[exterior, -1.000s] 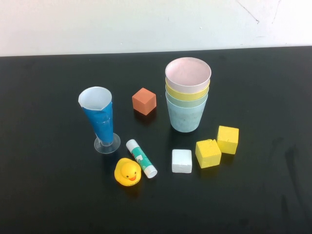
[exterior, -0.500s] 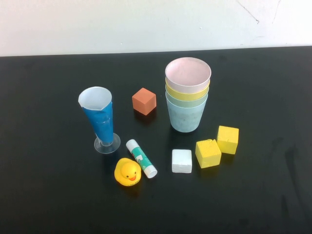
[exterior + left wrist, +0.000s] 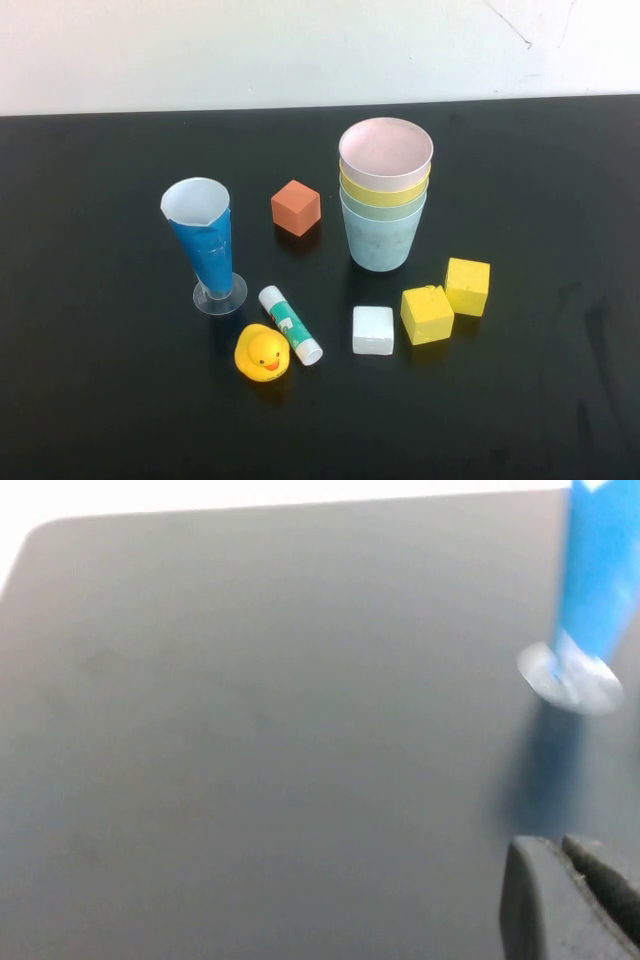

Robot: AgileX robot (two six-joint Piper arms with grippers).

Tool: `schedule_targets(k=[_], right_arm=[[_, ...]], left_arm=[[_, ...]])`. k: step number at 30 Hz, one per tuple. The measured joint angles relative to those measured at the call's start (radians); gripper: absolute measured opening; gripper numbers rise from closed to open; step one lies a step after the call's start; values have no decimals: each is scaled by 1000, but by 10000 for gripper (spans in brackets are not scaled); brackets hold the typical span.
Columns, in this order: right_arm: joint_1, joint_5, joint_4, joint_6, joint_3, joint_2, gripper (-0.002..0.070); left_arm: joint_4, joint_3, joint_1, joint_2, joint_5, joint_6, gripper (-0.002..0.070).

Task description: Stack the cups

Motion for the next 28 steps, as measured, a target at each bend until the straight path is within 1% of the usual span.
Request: schedule_targets(k=[2,5,8,11,14,20,28], right_arm=[[0,0,0,0,0,0,-3],[0,0,0,0,0,0,-2],[0,0,0,0,0,0,-2],[0,0,-1,0,0,0,-2],[0,0,-1,0,0,0,-2],[0,0,-2,0,0,0,-2],[0,0,-5,0,0,0,-2]], left_arm=[[-36,79,91,-40,-119,23,-1],[-105,198,200,-78,-268,73,-1],[-193,314,270,-82,-364,187,-1],[-242,367,293,-82,-390,256,-1],[-264,369,297,-84,-394,277,-1],[-303,367,297,-85,-333,283,-1],[-311,367,297,-85,-327,287,-2]])
